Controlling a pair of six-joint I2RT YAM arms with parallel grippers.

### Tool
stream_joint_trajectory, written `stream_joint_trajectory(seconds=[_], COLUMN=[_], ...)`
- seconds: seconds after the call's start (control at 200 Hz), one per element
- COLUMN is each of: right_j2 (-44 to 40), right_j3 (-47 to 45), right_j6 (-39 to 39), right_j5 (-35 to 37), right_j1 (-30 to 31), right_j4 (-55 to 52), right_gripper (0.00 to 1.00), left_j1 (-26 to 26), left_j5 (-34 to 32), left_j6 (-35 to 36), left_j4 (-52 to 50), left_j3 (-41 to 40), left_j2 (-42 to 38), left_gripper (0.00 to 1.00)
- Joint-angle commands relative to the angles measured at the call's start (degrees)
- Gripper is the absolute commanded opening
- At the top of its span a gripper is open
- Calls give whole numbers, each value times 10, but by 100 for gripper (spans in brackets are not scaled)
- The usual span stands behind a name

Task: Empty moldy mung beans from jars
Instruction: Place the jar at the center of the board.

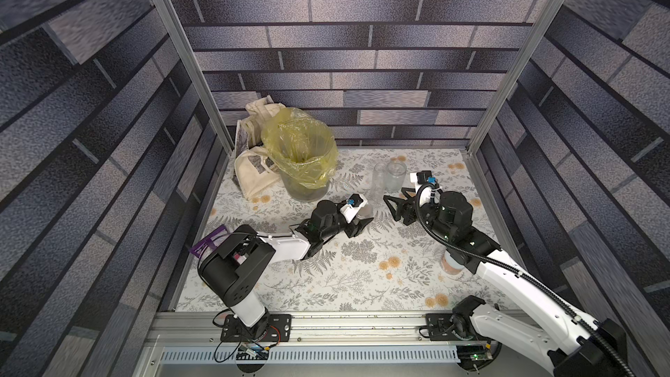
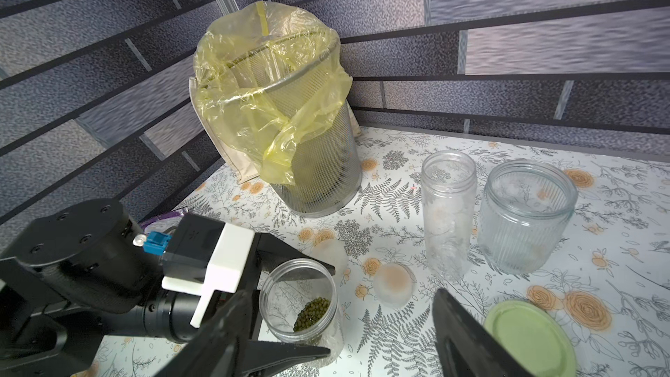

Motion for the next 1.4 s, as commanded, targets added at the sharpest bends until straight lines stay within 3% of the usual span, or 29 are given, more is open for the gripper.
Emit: stream_joint_trajectory(seconds=[0.0, 0.351, 0.591, 0.711, 1.067, 1.398], right_j2=[-5, 4, 35, 34, 46, 49], right_j3=[-18, -70, -84, -93, -85, -69], right_j6=[9, 19, 24, 26, 24, 17], right_j5=[16, 19, 9, 10, 11, 15], right_j1=[-5, -5, -5, -5, -5, -5], right_j4=[24, 32, 57, 68, 79, 79], right_gripper=[79, 80, 80, 80, 80, 80], left_j1=[-8, -18, -20, -25, -55, -49], left_j5=[-18, 1, -18, -32, -122, -117], left_j6=[2, -4, -2, 5, -11, -33], left_j4=[127, 175, 199, 187, 137, 211], left_j3=[-9, -1, -16, -22, -79, -81], left_j2=[42, 129, 136, 126, 77, 153], left_gripper=[55, 60, 94, 100, 100, 100])
